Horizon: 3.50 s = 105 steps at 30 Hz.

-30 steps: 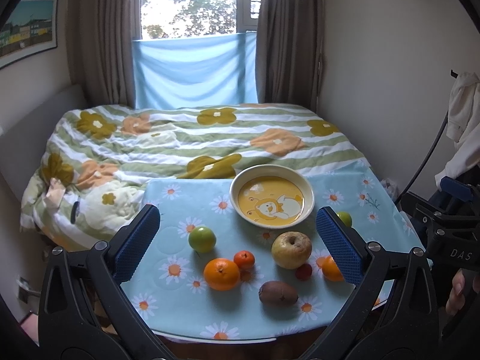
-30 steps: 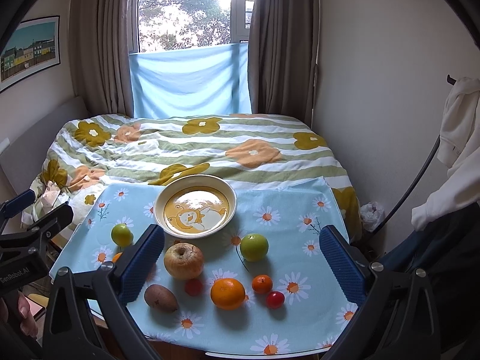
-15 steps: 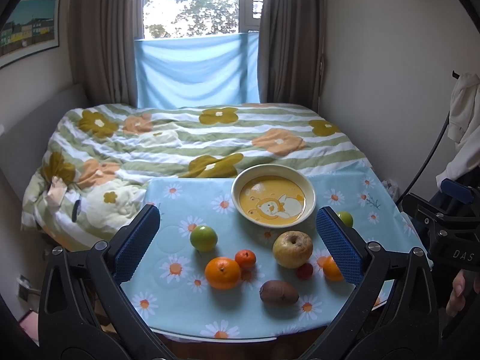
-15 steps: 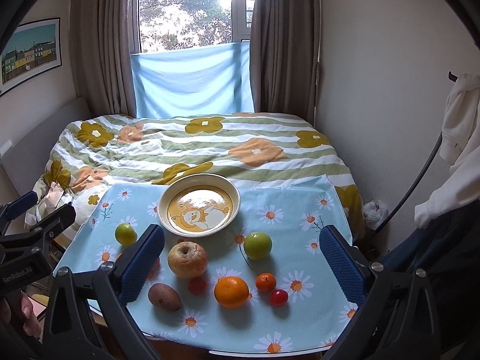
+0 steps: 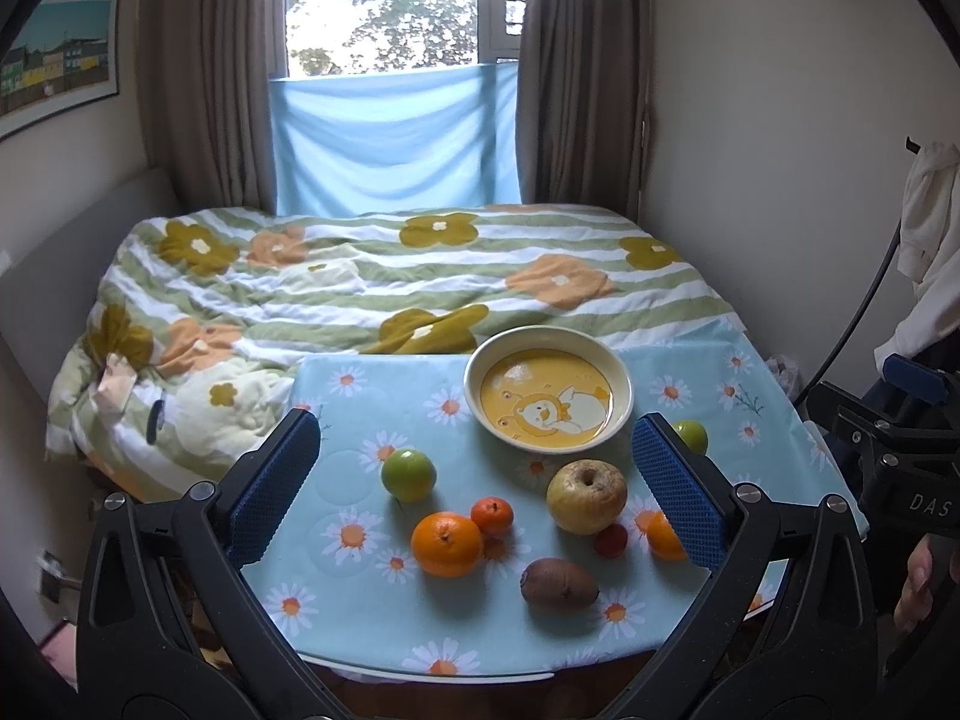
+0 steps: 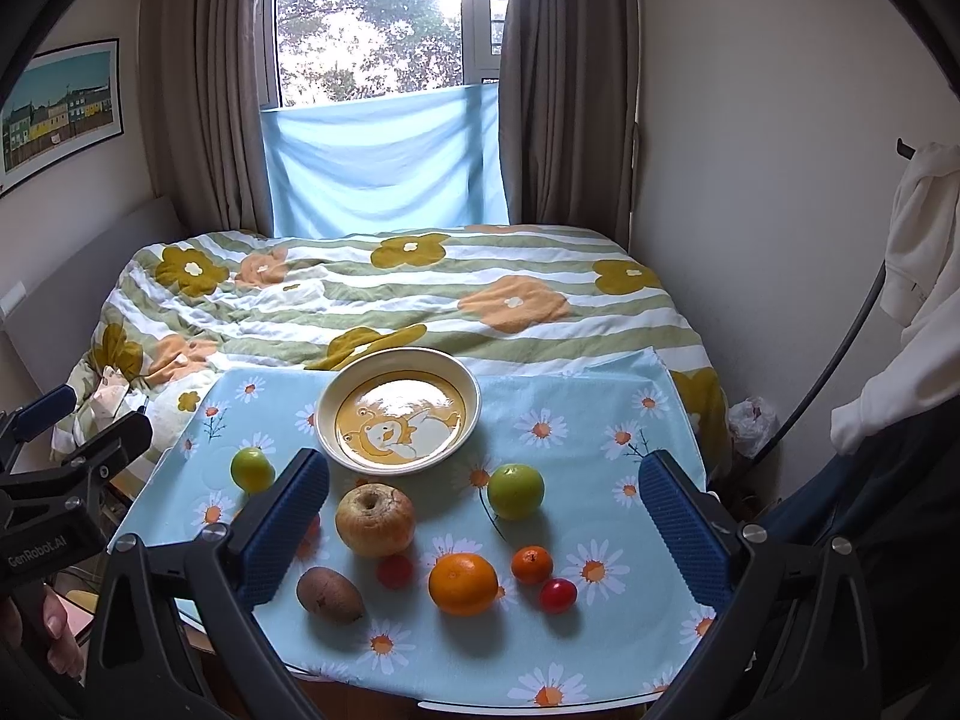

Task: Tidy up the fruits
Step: 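Move the left tool toward the large orange while the right tool approaches the wrinkled apple, then close the left tool on the large orange while the right tool grasps the wrinkled apple, then carry the orange with the left tool while the right tool carries the apple to the bowl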

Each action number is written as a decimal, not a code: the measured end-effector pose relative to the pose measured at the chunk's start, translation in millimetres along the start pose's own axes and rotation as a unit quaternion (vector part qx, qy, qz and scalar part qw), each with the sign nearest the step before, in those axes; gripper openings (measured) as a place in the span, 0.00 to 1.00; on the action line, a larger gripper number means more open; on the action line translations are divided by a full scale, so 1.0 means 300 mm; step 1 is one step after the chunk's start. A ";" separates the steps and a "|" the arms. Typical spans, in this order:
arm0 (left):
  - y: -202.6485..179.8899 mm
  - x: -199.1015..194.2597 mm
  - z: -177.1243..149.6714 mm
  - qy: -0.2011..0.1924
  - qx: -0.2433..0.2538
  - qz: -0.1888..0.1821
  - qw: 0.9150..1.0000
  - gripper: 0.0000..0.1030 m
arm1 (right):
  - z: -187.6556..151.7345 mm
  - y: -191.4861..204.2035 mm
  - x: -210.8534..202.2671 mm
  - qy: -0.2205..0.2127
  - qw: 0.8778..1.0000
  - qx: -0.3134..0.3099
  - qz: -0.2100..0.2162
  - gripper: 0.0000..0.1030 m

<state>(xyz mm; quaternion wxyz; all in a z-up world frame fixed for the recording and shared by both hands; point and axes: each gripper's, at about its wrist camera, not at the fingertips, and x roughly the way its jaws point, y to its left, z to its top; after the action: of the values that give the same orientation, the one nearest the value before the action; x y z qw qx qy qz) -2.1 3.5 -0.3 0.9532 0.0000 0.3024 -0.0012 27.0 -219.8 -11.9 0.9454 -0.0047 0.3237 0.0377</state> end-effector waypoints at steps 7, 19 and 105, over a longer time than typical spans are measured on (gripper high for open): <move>0.027 -0.001 -0.005 0.023 -0.008 0.014 1.000 1.00 | -0.004 0.005 -0.009 0.015 1.000 0.000 0.012 1.00; 0.104 0.109 -0.129 0.082 0.019 0.013 0.996 1.00 | -0.084 0.018 0.132 0.056 0.996 -0.031 0.068 1.00; -0.066 0.481 -0.119 0.149 0.054 -0.060 0.986 0.64 | -0.058 0.082 0.499 0.136 0.957 -0.160 0.201 0.69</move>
<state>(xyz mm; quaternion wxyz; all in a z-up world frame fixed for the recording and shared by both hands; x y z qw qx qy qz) 95.2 -16.7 -112.7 0.8944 0.0334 0.4397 -0.0751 132.5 -185.6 -116.8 0.8523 -0.0955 0.4334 0.2768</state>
